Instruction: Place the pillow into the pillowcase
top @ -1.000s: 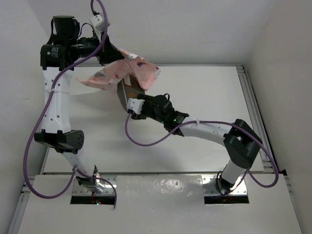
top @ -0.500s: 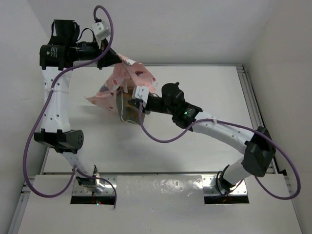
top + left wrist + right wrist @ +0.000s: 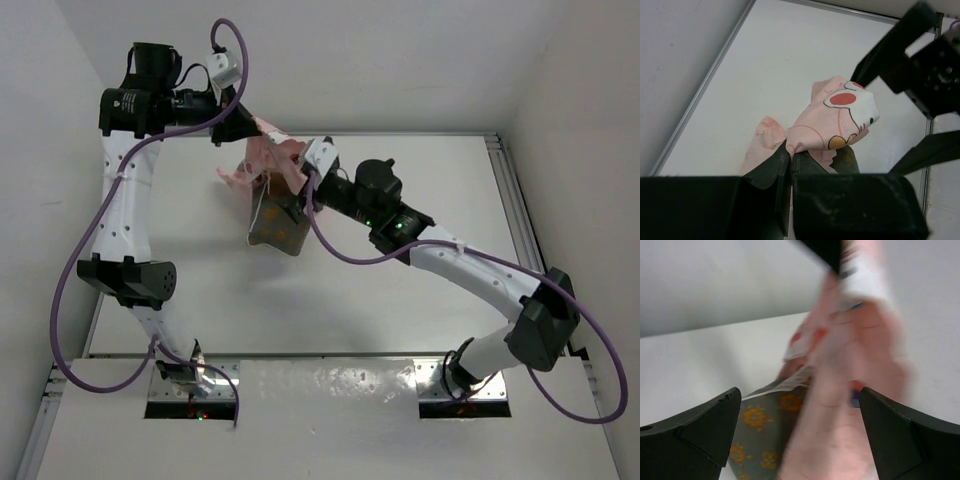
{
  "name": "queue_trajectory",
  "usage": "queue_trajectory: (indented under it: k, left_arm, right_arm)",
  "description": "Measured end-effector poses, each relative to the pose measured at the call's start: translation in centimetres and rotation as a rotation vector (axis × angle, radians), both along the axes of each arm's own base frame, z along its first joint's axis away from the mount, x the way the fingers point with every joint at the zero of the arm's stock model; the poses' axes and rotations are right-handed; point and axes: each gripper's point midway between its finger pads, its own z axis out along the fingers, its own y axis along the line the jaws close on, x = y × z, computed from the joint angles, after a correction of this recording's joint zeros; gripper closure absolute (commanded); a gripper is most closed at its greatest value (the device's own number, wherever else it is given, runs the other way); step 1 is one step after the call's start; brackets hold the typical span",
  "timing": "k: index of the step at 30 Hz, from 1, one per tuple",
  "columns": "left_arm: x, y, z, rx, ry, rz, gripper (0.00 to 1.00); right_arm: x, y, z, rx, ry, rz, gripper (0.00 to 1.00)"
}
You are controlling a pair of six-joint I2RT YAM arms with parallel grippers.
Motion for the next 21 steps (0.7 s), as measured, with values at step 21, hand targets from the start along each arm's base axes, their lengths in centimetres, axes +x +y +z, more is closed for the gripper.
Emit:
queue_trajectory:
  k: [21]
  left_arm:
    - [-0.1, -0.4, -0.4, 0.021, -0.026, -0.023, 1.0]
  right_arm:
    - [6.7, 2.4, -1.2, -0.085, 0.095, 0.038, 0.28]
